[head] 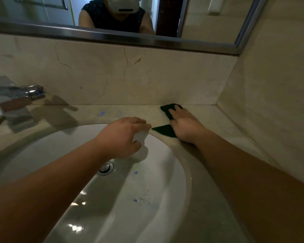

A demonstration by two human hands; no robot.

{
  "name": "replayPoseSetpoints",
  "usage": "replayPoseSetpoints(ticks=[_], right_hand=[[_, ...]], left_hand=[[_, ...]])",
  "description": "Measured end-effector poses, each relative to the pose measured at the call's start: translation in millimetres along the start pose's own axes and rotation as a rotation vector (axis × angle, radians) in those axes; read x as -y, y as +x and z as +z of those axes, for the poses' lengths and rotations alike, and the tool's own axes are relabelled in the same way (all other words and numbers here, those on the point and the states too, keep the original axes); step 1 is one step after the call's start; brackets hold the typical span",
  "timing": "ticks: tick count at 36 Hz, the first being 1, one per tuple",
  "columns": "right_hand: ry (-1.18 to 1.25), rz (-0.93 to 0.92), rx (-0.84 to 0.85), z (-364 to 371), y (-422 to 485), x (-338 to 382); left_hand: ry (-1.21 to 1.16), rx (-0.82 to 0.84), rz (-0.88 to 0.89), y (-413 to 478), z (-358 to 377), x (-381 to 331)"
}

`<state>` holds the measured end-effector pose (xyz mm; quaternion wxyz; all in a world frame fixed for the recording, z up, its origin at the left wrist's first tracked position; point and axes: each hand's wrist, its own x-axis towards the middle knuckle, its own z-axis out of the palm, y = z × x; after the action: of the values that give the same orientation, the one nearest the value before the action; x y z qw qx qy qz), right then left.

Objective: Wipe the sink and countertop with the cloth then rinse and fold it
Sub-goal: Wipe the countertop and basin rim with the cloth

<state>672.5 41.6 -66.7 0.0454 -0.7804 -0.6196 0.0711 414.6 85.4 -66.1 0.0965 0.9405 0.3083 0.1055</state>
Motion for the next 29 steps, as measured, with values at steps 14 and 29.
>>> replayPoseSetpoints(ticks=[14,29], right_hand=[[0.607,-0.058,-0.192,-51,-69,50],[0.175,-0.083,-0.136,-4,-5,62]], left_hand=[[0.008,-0.132,-0.234,-41,-29,21],[0.194,-0.017,-0.449,-122,-65,89]])
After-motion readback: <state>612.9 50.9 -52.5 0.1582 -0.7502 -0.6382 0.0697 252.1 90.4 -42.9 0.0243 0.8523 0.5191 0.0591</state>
